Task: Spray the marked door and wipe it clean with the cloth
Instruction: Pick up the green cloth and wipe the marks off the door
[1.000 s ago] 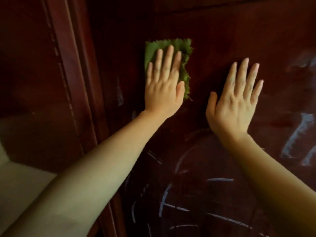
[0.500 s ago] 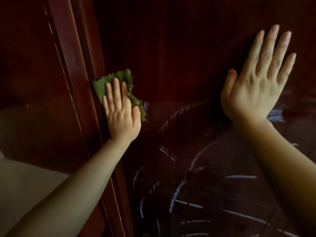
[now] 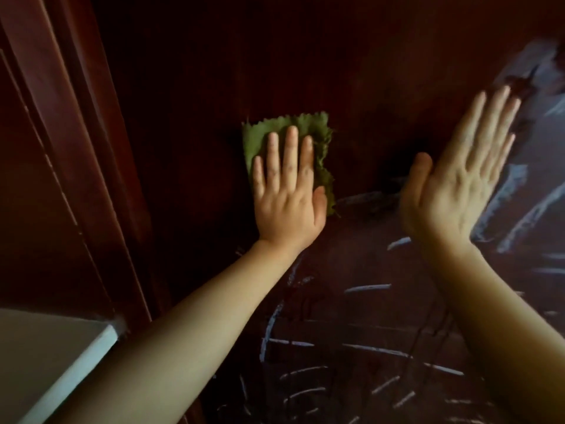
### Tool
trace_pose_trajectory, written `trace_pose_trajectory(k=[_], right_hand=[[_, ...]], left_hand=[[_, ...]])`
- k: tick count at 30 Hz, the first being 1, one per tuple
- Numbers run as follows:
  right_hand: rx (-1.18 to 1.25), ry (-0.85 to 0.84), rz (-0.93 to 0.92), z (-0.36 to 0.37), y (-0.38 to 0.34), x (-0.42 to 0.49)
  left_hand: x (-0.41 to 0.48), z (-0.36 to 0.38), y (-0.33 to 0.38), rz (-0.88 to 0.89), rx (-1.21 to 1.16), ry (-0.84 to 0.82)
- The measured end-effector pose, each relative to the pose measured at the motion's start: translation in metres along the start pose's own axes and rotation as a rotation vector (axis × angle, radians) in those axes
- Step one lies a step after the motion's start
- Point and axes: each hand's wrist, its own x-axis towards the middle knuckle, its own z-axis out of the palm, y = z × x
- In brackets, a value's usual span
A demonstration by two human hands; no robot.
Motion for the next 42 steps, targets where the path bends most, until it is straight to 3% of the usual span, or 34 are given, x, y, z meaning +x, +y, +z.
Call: trace_pose_trajectory(k=[5, 11, 15, 17, 20, 22, 23, 26, 28, 37, 42], right_hand=[[-0.066, -0.165, 0.04, 0.013, 0.062, -0.047], [-0.07, -0.088, -0.015, 0.021, 0.07, -0.056], [-0.064, -0.084, -0.049, 0.018, 0.074, -0.054], [-0.066, -0.116, -0.054, 0.017, 0.074, -0.052], [-0.09, -0.12, -0.049, 0.017, 0.074, -0.052], [-0.103, -0.118, -0.056, 0.018, 0.072, -0.055], [-0.106, -0.114, -0.064, 0.019, 0.071, -0.055], [-0.114, -0.111, -0.075, 0.019, 0.066, -0.057], [-0.114, -0.121, -0.058, 0.018, 0.064, -0.058], [-0.008, -0.159, -0.021, 0.026, 0.048, -0.096], [-0.047, -0.104, 0.012, 0.041, 0.037, -0.132]], left_hand=[[0.015, -0.001, 0.054, 0.06, 0.028, -0.019], [-0.015, 0.012, 0.111, 0.289, 0.05, -0.081], [-0.021, 0.012, 0.106, 0.394, 0.044, -0.125], [-0.003, 0.005, 0.078, 0.252, 0.101, -0.083], [0.026, -0.006, 0.033, -0.232, 0.089, 0.054], [0.029, -0.006, 0.035, -0.402, 0.025, 0.095], [0.021, -0.001, 0.044, -0.362, 0.029, 0.082], [-0.042, 0.017, 0.073, 0.059, 0.089, -0.096], [-0.083, 0.026, 0.074, 0.244, 0.143, -0.181], [-0.056, 0.018, 0.085, 0.164, 0.043, -0.124], [-0.094, 0.032, 0.048, 0.252, 0.078, -0.129]])
